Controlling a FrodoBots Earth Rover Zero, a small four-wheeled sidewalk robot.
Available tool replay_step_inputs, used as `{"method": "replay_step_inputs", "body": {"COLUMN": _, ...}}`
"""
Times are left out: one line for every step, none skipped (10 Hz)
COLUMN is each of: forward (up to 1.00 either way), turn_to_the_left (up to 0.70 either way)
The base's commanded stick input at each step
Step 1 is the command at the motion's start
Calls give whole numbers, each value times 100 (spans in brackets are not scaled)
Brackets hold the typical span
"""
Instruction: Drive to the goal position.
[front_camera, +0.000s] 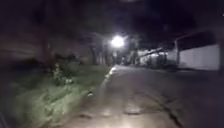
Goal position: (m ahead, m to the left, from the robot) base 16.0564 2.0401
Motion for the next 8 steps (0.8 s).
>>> {"method": "replay_step_inputs", "body": {"forward": 50, "turn_to_the_left": 0}}
{"method": "replay_step_inputs", "body": {"forward": 50, "turn_to_the_left": 0}}
{"method": "replay_step_inputs", "body": {"forward": 50, "turn_to_the_left": 0}}
{"method": "replay_step_inputs", "body": {"forward": 50, "turn_to_the_left": 0}}
{"method": "replay_step_inputs", "body": {"forward": 50, "turn_to_the_left": 0}}
{"method": "replay_step_inputs", "body": {"forward": 50, "turn_to_the_left": 0}}
{"method": "replay_step_inputs", "body": {"forward": 50, "turn_to_the_left": 0}}
{"method": "replay_step_inputs", "body": {"forward": 50, "turn_to_the_left": 0}}
